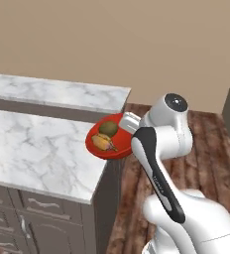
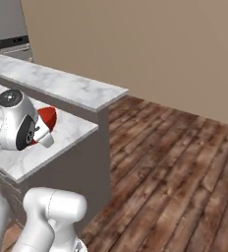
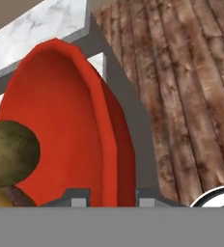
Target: The microwave is finished heating the chicken drumstick and potato. Take the bowl containing the food and place it on the dining counter.
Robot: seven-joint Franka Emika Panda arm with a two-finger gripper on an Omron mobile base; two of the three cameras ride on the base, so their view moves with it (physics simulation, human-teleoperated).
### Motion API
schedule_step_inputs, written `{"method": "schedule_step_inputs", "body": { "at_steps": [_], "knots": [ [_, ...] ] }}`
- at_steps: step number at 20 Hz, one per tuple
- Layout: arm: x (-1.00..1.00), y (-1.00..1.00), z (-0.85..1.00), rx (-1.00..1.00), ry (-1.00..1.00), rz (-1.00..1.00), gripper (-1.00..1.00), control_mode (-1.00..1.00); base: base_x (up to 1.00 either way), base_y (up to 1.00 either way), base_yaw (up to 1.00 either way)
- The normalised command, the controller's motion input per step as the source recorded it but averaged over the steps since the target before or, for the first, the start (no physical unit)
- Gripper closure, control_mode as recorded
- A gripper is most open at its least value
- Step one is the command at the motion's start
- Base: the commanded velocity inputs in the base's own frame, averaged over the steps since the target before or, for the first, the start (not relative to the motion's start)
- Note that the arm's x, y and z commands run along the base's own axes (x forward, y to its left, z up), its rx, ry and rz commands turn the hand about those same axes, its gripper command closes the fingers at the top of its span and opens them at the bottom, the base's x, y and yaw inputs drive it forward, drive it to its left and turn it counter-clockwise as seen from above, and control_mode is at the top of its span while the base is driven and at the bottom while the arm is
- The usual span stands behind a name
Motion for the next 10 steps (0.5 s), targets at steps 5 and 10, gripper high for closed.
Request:
{"method": "schedule_step_inputs", "body": {
  "at_steps": [5,10],
  "knots": [
    [0.0,0.0,0.0,0.0,0.0,0.0,1.0,1.0,0.51,-1.0,0.27],
    [0.0,0.0,0.0,0.0,0.0,0.0,1.0,1.0,0.95,-1.0,0.24]
  ]
}}
